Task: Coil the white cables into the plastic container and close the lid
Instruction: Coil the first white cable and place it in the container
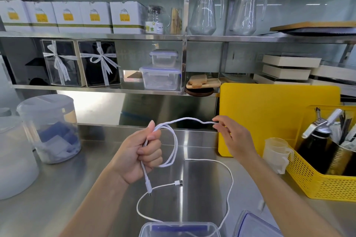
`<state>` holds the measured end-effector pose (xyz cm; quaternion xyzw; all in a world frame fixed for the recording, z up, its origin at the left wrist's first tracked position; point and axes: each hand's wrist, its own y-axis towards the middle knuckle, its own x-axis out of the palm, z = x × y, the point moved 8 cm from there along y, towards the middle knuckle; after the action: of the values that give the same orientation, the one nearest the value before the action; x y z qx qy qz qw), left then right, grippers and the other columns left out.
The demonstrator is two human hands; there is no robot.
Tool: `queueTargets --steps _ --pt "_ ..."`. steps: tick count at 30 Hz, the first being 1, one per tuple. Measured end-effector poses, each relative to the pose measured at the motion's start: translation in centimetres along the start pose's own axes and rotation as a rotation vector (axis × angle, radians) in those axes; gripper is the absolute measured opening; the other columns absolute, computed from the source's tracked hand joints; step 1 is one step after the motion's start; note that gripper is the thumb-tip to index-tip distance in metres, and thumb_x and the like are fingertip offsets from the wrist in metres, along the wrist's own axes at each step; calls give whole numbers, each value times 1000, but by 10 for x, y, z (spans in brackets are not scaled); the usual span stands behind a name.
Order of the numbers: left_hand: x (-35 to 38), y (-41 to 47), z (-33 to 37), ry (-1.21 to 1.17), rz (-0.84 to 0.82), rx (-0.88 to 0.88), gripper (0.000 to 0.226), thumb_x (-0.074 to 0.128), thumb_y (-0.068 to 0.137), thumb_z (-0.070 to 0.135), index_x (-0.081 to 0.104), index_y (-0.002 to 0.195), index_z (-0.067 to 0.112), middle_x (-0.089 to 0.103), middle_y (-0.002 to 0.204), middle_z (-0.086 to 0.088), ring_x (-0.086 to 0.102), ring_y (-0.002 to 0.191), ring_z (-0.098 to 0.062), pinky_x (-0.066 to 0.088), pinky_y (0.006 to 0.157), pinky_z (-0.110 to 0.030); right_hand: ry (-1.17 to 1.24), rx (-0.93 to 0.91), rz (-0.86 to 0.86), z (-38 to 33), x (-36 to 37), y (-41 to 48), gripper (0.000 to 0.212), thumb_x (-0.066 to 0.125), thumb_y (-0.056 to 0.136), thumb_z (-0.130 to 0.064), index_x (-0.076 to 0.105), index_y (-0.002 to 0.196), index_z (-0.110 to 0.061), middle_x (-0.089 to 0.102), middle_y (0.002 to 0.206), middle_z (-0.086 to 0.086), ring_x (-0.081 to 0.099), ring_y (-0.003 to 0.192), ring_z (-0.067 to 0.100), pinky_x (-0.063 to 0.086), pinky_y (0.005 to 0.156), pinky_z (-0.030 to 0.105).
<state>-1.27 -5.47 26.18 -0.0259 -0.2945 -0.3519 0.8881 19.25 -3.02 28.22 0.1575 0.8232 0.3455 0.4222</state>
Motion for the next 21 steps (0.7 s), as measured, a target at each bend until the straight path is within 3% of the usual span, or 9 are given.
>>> queueTargets --steps 3,5,7,9,10,12,14,17,21 --pt "10 -1 3 -234 -246 -39 39 40 97 35 57 75 8 32 48 1 28 42 -13 29 45 -24 22 23 123 11 -15 -10 28 46 93 -21 60 113 -7 69 97 13 61 78 20 34 60 7" --pt "7 0 5 -342 -298 -33 50 20 102 35 55 86 3 38 55 -3 33 49 -16 30 51 -27 -183 -124 149 3 -17 -17 29 41 95 -23 60 111 -8 69 87 11 56 63 13 30 49 4" --pt "3 1 7 -357 -275 1 51 20 102 35 55 84 3 37 54 -2 33 48 -15 31 50 -27 -431 -276 104 -1 -3 -24 27 63 80 -7 61 107 -11 67 74 7 43 43 13 22 36 12" --pt "-2 3 7 -282 -105 46 45 30 98 34 55 71 9 31 44 3 25 39 -10 31 39 -22 -572 -330 -80 -7 18 -28 44 79 60 -2 66 100 -16 63 68 4 46 38 17 25 34 15" --pt "-9 2 8 -212 45 83 43 35 95 34 53 63 13 28 38 5 20 34 -8 28 34 -18 -618 -356 -204 -13 31 -32 42 79 61 -6 66 98 -18 62 68 2 52 41 19 26 35 18" --pt "-18 -2 10 -73 279 132 42 37 93 36 46 57 16 29 33 7 22 27 -5 25 28 -15 -644 -408 -526 -30 58 -47 29 64 81 -12 60 109 -20 63 85 4 62 65 22 26 43 22" --pt "-20 -4 9 59 389 138 42 34 97 36 41 61 15 35 36 3 34 28 -8 36 31 -16 -592 -488 -780 -54 75 -70 28 50 91 -12 55 117 -19 62 98 5 61 84 25 32 52 27" --pt "-20 -9 6 247 474 112 42 31 99 37 41 66 13 55 44 -8 62 43 -20 57 44 -35 -472 -607 -895 -101 74 -91 20 51 88 -9 61 105 -15 66 96 7 59 83 27 32 61 33" --pt "-11 -10 -6 433 443 22 40 29 99 38 40 73 10 72 68 -21 73 69 -31 60 53 -41 -208 -688 -869 -153 49 -93 12 54 88 -17 66 88 -16 71 87 2 59 76 23 42 60 31"
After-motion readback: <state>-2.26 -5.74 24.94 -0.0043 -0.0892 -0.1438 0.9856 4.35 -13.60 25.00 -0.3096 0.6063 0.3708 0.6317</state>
